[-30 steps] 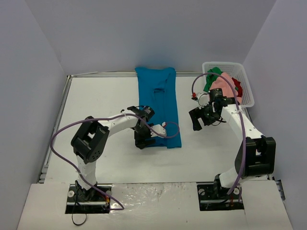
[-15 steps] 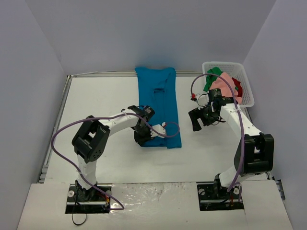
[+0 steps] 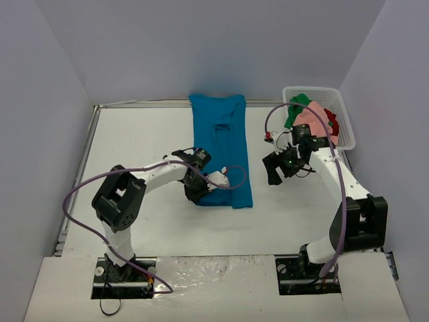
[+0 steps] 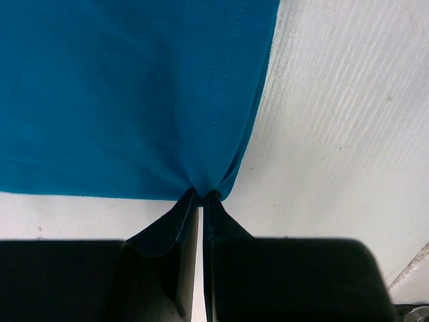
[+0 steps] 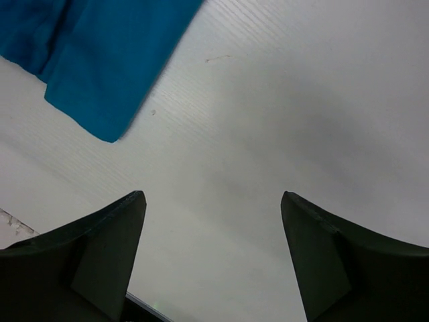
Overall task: Fold and stack the t-shirts
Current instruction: Grab the bottom of the folded rectangular tshirt with both arms
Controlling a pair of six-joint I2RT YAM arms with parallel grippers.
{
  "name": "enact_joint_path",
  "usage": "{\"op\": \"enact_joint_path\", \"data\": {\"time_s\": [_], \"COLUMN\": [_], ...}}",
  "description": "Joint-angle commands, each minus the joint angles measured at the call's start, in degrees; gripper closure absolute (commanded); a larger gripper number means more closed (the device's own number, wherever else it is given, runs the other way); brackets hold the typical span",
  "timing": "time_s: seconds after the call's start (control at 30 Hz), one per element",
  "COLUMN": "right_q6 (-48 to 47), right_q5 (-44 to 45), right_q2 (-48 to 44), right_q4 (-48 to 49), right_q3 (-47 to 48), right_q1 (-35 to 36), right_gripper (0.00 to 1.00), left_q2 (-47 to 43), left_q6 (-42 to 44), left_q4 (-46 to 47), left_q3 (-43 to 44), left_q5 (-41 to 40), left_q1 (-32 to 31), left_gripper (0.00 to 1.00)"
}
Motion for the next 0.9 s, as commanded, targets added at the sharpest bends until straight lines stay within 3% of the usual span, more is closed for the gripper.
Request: {"op": "enact_joint_path", "data": {"time_s": [0.0, 0.1, 0.17, 0.27, 0.4, 0.53, 0.87], "right_q6": [-3.70, -4.42, -4.24, -2.66, -3.01, -7.30, -16.10], "right_q5": [-4.99, -5.27, -0.88, 0.45, 2.99, 3.00, 5.72], "right_q2": [-5.77, -7.80, -7.36, -6.92, -10.86, -12.02, -6.05], "right_q4": [-3.98, -4.25, -3.98, 0.82, 8.65, 9.99, 9.11], "right_q3": [0.40, 0.23, 0.49, -0.30, -5.48, -7.77, -11.29], "right_q1": [1.52, 4.23, 6.96, 7.76, 11.27, 13.82, 26.20], "right_gripper": [0.22, 0.23, 0.24, 0.26, 0.21, 0.22, 0.35], "left_q2": [-4.54, -5.77, -6.39, -6.92, -7.01, -7.53, -6.75], "left_q6": [-4.63, -7.18, -8.06, -8.24, -8.77, -9.65, -10.09], "left_q4": [1.78, 3.63, 4.16, 4.16, 3.98, 4.42, 4.25], "left_q3": [-1.13, -1.75, -2.11, -2.28, -2.28, -3.07, -3.08], "left_q5": [0.70, 2.63, 3.43, 4.39, 5.71, 7.47, 9.93], "left_q1": [0.95, 1.91, 2.62, 3.32, 4.29, 5.43, 7.28], "left_gripper": [0.98, 0.98, 0.98, 0.98, 0.98, 0.98, 0.98]}}
